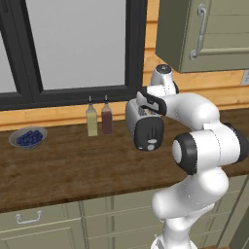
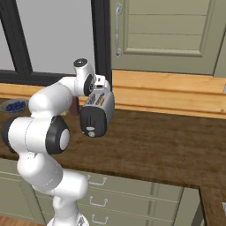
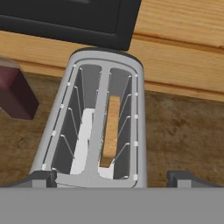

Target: Start the toaster. Once the lever pops up, take the bread to the plate on the dining counter.

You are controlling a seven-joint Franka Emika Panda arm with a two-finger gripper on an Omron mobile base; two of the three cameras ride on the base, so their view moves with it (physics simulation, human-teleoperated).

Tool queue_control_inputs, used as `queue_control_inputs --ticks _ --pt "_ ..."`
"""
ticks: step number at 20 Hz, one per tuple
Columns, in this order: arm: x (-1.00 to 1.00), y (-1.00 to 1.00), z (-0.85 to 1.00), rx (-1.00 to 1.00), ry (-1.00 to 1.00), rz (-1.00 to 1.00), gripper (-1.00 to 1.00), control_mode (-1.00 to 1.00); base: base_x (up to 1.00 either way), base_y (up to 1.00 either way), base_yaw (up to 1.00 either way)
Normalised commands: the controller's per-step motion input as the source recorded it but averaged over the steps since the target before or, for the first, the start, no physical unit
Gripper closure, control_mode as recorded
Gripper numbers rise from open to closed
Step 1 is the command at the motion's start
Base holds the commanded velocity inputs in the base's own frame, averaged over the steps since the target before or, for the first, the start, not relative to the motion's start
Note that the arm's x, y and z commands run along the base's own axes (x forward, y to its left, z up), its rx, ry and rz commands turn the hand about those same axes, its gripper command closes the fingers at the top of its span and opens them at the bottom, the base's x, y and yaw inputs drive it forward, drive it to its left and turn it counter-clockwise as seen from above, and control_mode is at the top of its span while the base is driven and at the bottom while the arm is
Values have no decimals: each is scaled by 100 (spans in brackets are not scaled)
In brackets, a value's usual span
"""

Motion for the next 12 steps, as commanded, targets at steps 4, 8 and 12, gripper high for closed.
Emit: queue_control_inputs --ticks 4,8,12 --pt "0 0 0 0 0 0 -100 -100 0 0 0" --pt "0 0 0 0 0 0 -100 -100 0 0 0" --pt "0 0 0 0 0 0 -100 -100 0 0 0"
